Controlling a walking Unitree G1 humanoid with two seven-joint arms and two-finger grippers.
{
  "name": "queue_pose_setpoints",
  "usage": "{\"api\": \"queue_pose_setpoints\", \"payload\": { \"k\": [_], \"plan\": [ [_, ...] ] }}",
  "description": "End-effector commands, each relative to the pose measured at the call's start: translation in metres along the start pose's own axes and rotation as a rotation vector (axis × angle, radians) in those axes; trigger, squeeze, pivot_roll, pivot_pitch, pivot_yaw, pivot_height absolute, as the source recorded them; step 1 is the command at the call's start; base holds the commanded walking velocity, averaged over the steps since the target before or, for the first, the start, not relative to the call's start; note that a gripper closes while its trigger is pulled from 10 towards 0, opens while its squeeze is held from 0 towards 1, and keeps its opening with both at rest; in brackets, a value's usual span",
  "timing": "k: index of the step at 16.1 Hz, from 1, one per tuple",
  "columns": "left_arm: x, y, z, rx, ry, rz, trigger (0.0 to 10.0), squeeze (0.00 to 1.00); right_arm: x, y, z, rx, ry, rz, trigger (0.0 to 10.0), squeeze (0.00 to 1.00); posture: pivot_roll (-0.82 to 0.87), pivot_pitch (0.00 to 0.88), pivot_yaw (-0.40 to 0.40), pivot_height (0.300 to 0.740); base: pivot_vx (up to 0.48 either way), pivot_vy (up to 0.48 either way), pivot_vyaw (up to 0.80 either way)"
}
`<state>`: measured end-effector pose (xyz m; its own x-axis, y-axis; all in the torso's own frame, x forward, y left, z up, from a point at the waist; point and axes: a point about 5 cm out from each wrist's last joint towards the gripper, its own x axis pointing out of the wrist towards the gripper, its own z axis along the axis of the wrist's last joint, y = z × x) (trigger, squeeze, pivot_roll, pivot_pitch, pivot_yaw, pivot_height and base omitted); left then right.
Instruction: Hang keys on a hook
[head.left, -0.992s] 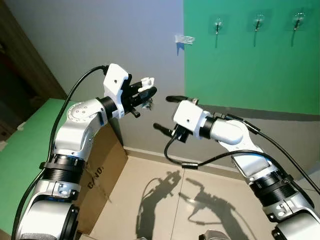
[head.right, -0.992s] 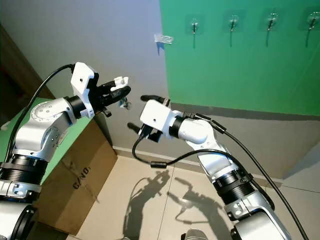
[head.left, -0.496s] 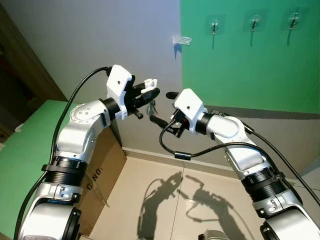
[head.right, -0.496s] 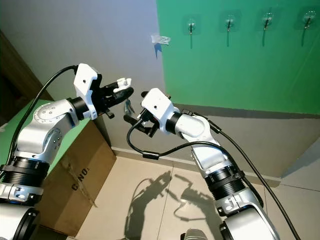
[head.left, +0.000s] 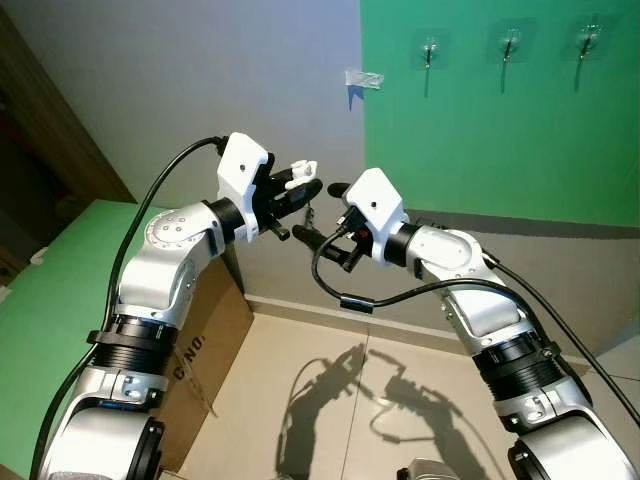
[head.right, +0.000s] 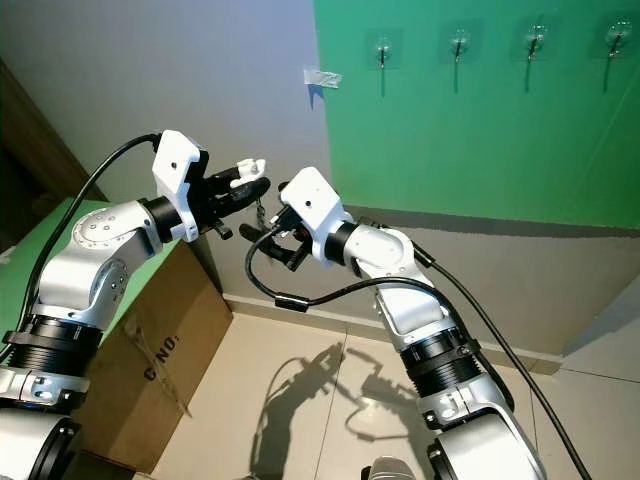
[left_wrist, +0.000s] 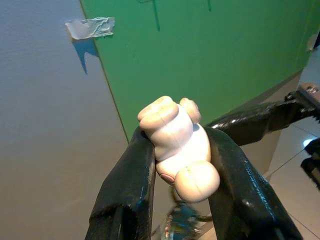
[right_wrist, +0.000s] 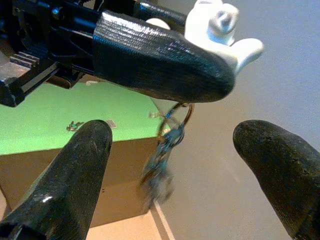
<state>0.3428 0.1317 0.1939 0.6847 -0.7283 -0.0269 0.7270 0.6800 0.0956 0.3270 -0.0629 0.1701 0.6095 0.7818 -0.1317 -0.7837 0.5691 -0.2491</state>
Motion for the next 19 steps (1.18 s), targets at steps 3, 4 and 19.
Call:
{"api": "queue_pose_setpoints", "payload": {
  "k": [3,4,19],
  "plan": [
    [-0.0025,0.0003,-0.0003,0.012,0.015,0.011,0.0,0.0,0.0039,0.0002,0.0128,-0.01,-0.029,-0.001,10.0,0.0,-0.27,0.0,0.178,0.74,0.0,0.0,0.0],
    [-0.0024,0.0003,-0.0001,0.013,0.015,0.012,0.0,0.0,0.0042,0.0002,0.0126,-0.005,-0.027,-0.005,10.0,0.0,-0.27,0.0,0.178,0.74,0.0,0.0,0.0],
    [-0.0035,0.0086,0.0012,0.029,0.027,0.049,0.0,0.0,0.0066,0.001,0.0073,0.046,0.053,-0.067,0.0,0.0,-0.28,0.003,0.185,0.74,0.0,0.0,0.0]
  ]
}}
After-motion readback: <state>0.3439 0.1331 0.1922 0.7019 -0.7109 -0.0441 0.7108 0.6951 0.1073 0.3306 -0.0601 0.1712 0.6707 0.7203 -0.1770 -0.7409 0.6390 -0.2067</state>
